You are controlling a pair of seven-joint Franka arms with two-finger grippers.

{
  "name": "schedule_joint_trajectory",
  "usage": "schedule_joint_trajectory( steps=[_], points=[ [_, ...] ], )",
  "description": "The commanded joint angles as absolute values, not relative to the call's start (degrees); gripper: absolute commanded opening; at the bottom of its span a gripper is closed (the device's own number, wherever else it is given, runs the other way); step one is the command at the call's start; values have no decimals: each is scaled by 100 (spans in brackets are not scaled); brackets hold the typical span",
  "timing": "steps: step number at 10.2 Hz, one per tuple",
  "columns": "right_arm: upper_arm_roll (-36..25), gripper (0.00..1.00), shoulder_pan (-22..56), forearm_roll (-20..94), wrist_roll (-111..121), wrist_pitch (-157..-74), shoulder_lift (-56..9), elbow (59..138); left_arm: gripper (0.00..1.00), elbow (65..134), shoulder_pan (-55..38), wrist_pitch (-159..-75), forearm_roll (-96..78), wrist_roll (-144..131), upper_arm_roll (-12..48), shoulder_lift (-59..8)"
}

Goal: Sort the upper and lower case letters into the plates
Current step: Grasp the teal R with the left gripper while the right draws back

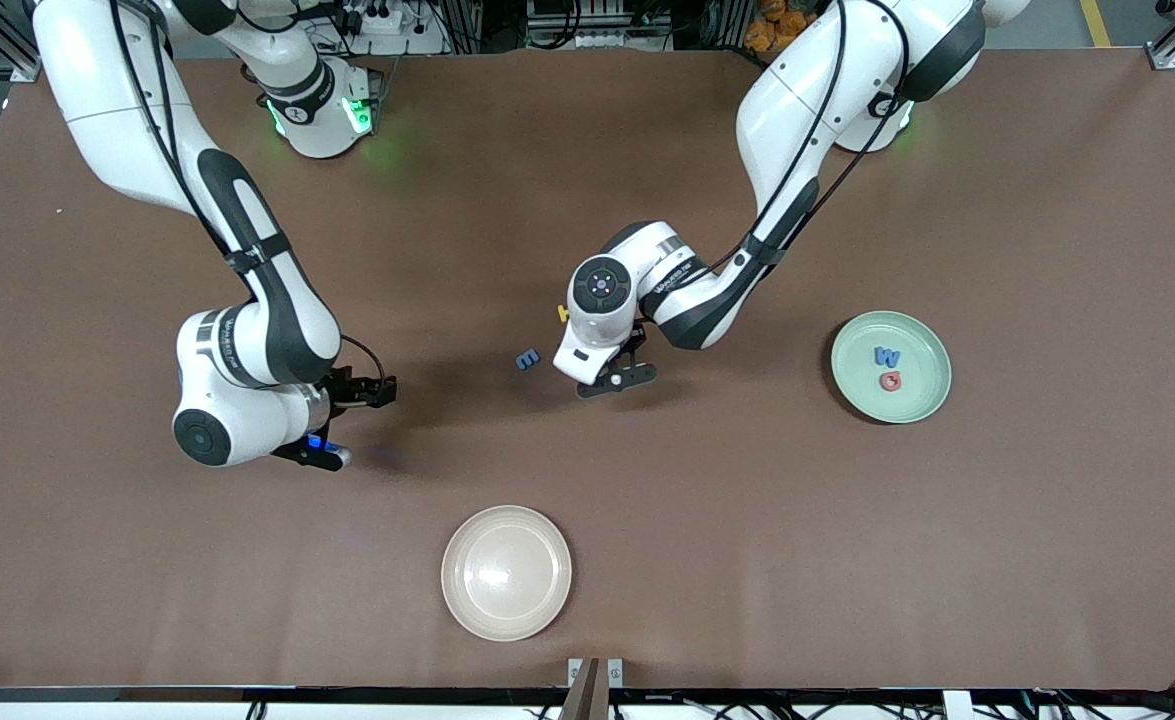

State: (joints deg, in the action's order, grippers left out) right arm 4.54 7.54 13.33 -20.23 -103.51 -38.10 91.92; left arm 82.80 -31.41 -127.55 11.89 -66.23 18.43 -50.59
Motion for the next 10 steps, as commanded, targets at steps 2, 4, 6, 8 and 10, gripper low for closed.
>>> schedule_joint_trajectory(
  steps=[2,4,6,8,10],
  points=[
    [431,82,1037,1441,-2689,-10494,-3779,9132,26,8297,-3120,-12735,1125,-6574,1802,-5071],
    [431,83,1212,1441,-3118,-10625,-3779,9123,13,8297,-3120,-12727,1125,-6574,1802,-5063],
    [439,83,1318,1450,-3470,-10696,-3779,9106,13,8297,-3111,-12727,1116,-6574,1802,-5054],
    [439,83,1686,1424,-4258,-10828,-3788,9062,0,8279,-3085,-12692,1072,-6574,1802,-5010],
    [439,88,1670,1441,-4386,-10916,-3806,9035,0,8288,-3032,-12630,1055,-6600,1811,-4949]
  ],
)
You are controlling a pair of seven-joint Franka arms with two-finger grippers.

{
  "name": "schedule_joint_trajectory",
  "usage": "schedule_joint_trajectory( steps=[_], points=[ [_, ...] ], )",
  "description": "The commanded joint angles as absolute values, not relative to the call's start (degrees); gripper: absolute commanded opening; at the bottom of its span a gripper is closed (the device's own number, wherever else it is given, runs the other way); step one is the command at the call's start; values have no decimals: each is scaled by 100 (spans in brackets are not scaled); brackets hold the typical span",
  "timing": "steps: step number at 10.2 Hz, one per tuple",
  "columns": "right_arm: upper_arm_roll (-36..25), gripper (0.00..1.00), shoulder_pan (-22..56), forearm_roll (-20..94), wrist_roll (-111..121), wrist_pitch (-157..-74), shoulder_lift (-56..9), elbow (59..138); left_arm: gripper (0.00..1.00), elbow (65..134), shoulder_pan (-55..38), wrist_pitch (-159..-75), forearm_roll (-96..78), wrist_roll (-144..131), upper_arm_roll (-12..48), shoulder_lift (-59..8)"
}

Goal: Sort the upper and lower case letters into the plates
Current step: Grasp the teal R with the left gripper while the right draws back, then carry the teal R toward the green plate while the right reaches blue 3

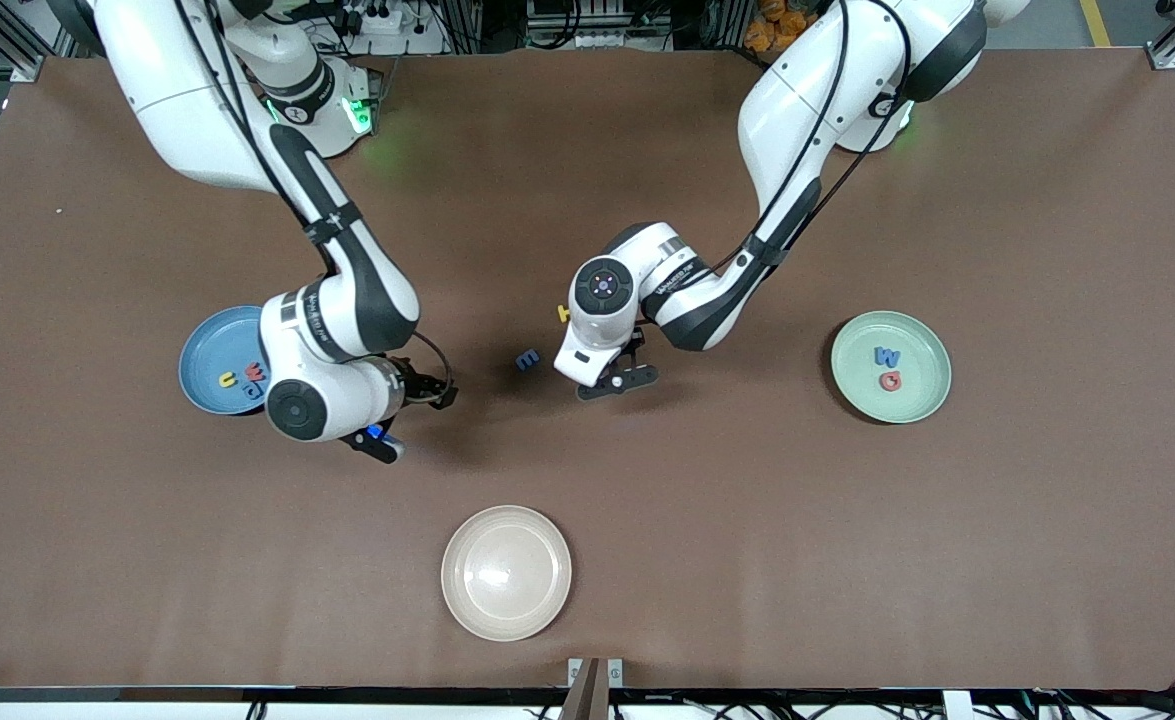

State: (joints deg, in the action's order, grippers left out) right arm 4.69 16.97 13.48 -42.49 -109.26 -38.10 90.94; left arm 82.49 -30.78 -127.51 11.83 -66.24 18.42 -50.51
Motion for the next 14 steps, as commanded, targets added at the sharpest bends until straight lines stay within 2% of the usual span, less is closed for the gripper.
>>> schedule_joint_trajectory(
  steps=[1,6,14],
  points=[
    [439,89,1687,1441,-4386,-10916,-3806,9035,0,8279,-3006,-12543,1011,-6592,1811,-4896],
    [439,89,1766,1529,-4508,-11047,-3823,9018,0,8262,-2647,-12122,861,-6531,1889,-4598],
    [352,89,3014,1119,-6449,-12382,-3902,9351,0,8473,-1040,-10873,861,-5084,2171,-3543]
  ],
)
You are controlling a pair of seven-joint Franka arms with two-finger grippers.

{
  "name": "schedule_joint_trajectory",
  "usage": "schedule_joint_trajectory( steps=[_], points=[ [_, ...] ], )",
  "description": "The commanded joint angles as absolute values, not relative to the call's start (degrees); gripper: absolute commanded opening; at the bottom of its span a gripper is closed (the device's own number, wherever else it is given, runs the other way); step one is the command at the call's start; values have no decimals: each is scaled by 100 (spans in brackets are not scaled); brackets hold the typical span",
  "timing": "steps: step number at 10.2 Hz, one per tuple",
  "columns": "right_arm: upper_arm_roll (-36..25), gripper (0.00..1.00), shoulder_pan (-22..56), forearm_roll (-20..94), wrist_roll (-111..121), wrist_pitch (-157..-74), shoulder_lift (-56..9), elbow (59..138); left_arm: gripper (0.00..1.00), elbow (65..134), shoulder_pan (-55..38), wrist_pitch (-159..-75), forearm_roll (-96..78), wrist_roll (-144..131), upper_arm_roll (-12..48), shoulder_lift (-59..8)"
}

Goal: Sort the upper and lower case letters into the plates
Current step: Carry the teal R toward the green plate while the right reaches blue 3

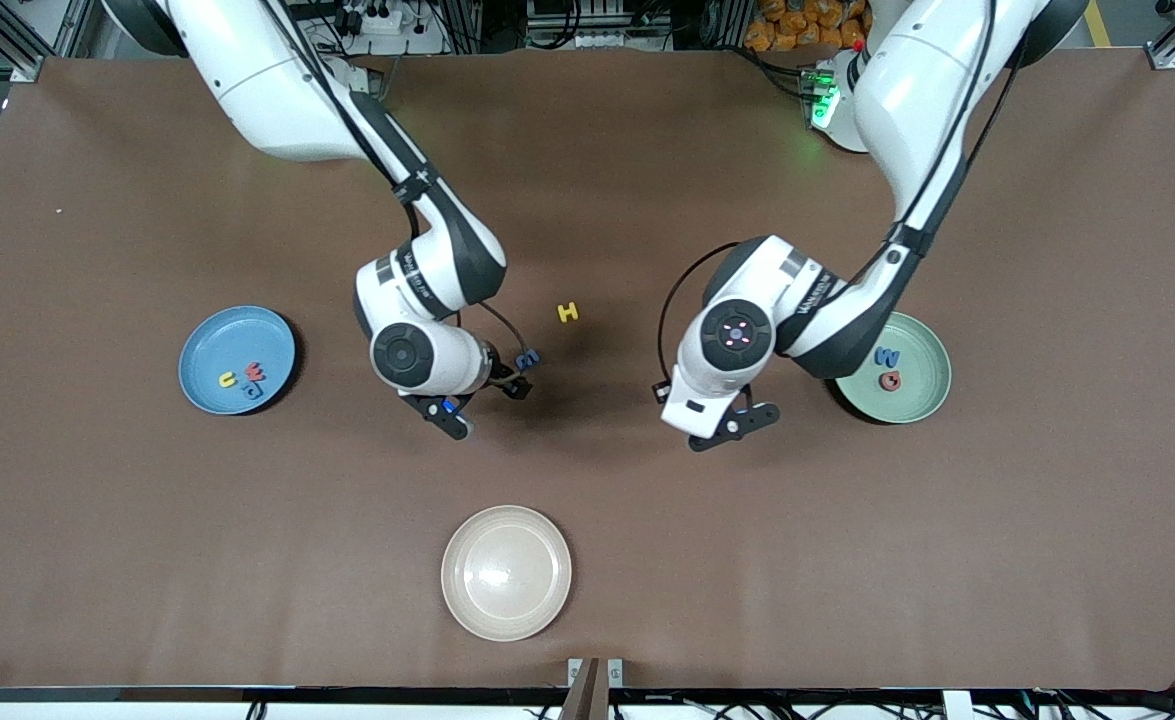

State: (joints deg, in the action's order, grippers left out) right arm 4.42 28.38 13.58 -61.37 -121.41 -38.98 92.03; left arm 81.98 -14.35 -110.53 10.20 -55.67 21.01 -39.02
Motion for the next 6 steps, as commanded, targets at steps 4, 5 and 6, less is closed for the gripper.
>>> schedule_joint_trajectory(
  steps=[4,5,6],
  points=[
    [352,88,3226,642,-7049,-12647,-3867,9553,0,8612,-99,-10582,861,-3819,2171,-3130],
    [352,87,3260,642,-7171,-12804,-3858,9693,0,8735,208,-10582,861,-3484,2180,-3033],
    [352,87,3278,642,-7459,-13110,-3858,9842,0,8849,359,-10582,861,-3350,2180,-2954]
  ],
)
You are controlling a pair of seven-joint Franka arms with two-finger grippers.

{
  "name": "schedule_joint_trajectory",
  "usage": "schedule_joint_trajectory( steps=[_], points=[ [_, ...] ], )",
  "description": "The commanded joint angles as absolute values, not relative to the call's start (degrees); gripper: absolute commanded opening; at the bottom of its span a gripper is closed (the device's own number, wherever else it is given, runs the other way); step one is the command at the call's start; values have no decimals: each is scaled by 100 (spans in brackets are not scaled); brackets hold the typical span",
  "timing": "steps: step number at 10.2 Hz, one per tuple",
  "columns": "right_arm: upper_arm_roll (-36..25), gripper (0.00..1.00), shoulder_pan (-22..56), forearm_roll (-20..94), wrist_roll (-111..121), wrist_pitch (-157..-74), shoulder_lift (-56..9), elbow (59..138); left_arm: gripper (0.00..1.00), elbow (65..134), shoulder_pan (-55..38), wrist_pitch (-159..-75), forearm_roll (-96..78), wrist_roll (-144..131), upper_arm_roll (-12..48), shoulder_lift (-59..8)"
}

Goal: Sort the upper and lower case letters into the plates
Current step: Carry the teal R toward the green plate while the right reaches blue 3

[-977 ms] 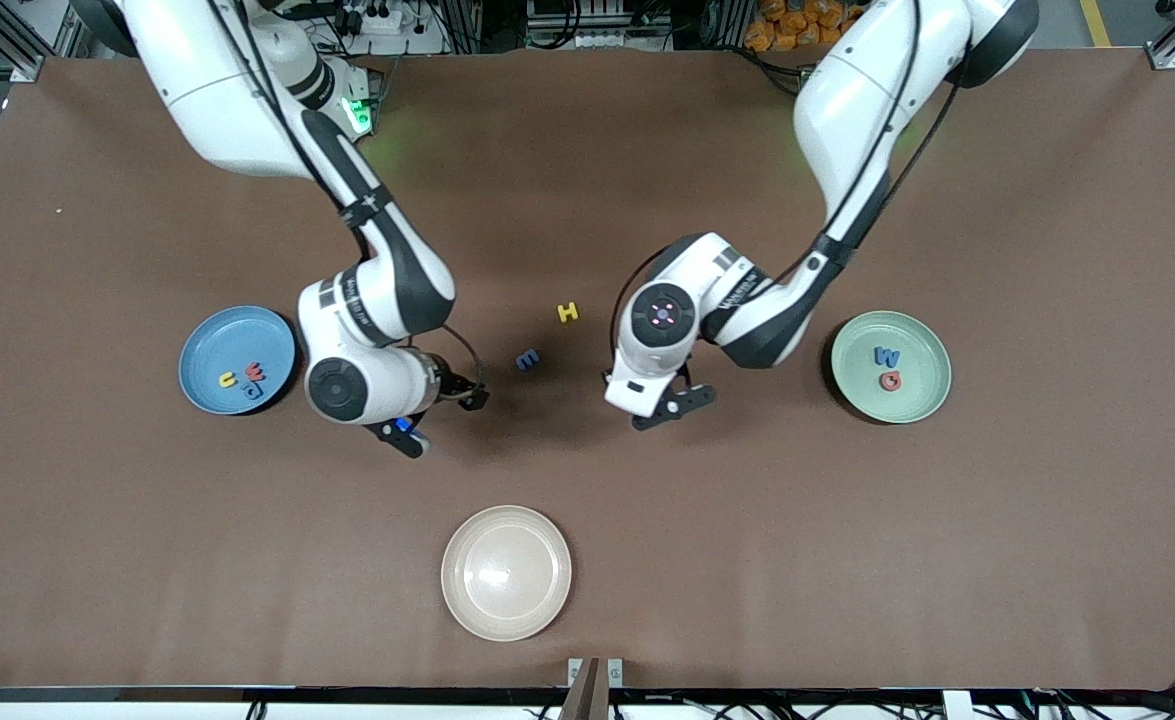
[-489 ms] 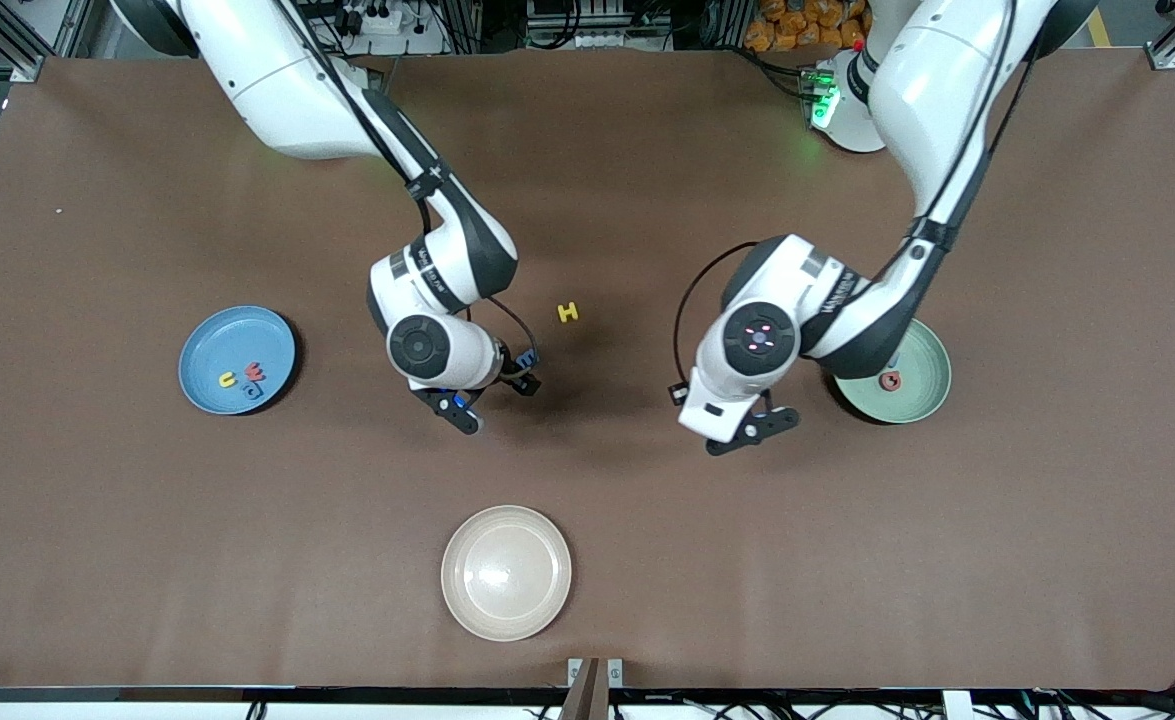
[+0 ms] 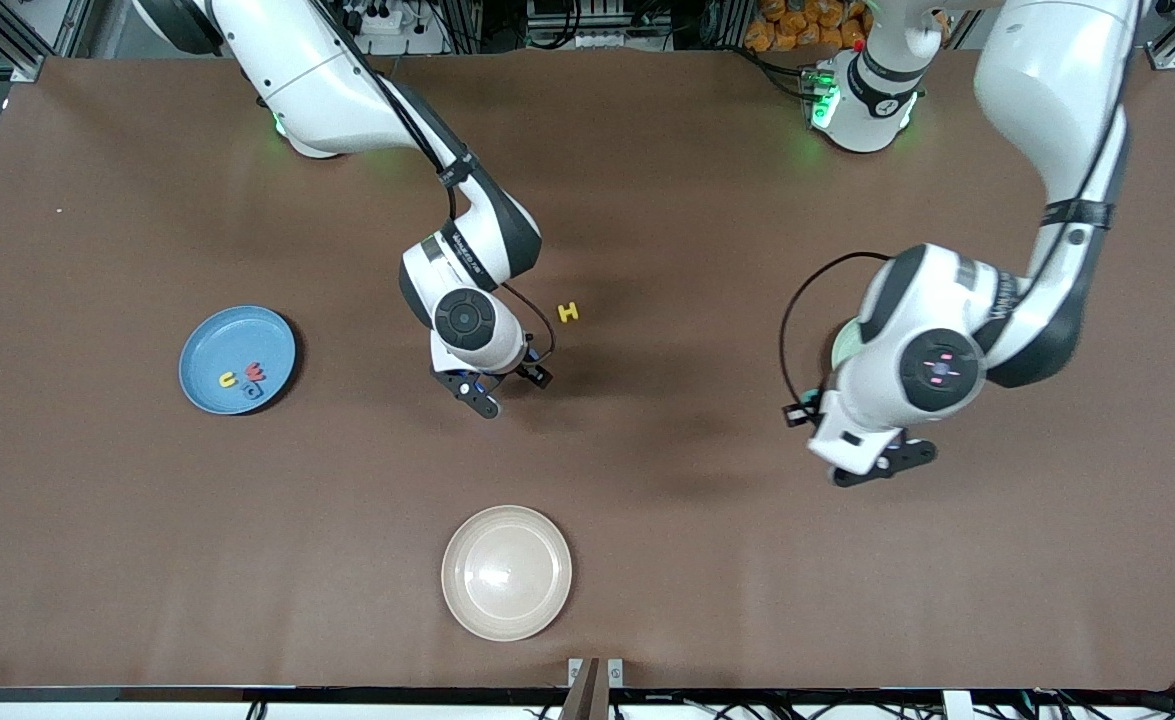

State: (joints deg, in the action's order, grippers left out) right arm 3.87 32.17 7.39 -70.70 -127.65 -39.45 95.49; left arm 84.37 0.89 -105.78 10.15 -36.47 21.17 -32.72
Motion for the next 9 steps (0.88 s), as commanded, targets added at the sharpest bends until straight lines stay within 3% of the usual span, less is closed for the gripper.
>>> schedule_joint_trajectory(
  steps=[1,5,9],
  points=[
    [352,87,3313,642,-7505,-13131,-3858,9852,0,8981,500,-10582,861,-3236,2180,-2892],
    [352,85,3348,642,-7532,-13122,-3858,9896,0,9622,1281,-10862,905,-2542,2180,-2900],
    [352,86,3428,633,-8208,-13447,-3850,9993,2,10106,1406,-11397,897,-2487,2162,-3006]
  ],
)
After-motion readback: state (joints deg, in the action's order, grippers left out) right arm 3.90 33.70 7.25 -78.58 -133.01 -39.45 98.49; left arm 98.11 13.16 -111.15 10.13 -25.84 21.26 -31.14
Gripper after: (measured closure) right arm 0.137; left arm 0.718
